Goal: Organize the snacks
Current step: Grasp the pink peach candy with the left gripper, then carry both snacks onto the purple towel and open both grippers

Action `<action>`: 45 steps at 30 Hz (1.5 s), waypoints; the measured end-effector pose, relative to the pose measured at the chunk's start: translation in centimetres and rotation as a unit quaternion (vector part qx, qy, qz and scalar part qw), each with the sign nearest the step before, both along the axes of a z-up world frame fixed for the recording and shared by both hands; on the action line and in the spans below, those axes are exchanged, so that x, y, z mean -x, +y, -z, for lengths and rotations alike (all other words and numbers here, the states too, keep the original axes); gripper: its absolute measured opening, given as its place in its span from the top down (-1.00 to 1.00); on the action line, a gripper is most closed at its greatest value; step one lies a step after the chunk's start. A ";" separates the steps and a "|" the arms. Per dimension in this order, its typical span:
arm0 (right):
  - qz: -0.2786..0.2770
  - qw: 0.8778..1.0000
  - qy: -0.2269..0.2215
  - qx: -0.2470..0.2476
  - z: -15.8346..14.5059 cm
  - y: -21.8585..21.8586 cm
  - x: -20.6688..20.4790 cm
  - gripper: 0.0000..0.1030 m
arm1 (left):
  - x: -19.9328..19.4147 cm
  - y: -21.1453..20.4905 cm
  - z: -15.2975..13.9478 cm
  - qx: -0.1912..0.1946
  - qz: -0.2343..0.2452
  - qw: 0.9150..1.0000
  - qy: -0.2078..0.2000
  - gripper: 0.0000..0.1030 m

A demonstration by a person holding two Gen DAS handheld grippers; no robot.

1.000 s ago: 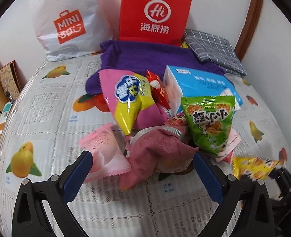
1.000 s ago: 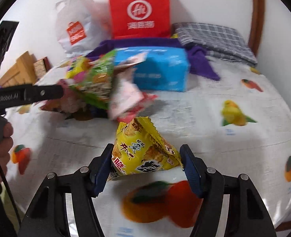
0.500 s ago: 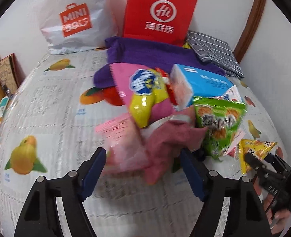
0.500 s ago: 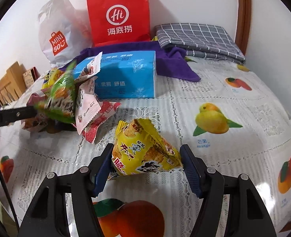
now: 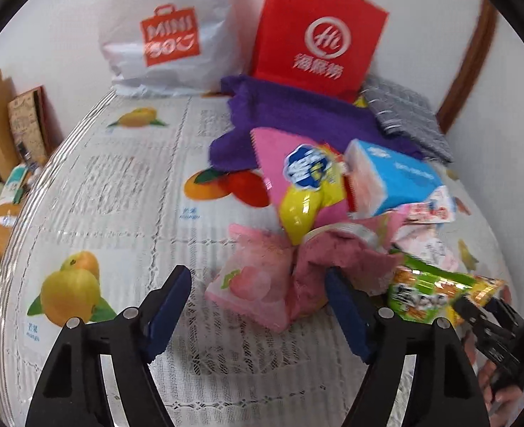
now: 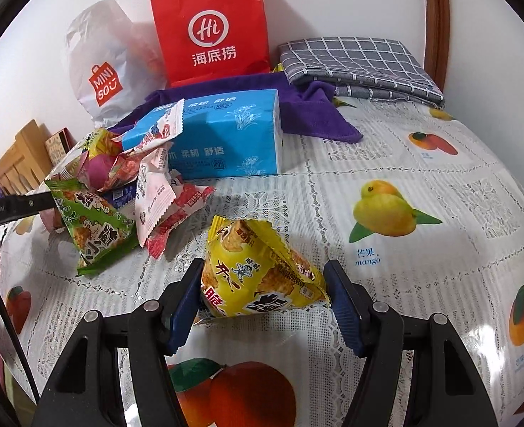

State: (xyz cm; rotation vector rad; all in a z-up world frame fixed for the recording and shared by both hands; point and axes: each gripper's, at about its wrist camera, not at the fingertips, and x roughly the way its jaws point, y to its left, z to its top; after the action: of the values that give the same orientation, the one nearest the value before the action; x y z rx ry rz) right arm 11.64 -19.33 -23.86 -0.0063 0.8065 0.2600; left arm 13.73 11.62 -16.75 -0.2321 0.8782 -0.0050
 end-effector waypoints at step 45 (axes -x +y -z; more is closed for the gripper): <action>0.040 0.997 -0.040 0.055 -8.4 0.4 1.5 -0.29 | 1.1 -7.3 -5.9 -0.034 0.076 0.996 -0.008 0.30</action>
State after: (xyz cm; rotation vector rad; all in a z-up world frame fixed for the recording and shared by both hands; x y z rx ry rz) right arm 10.18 -18.93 -15.50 -0.0874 0.7382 0.1389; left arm 12.62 4.30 -10.87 -0.1012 0.8771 -0.1188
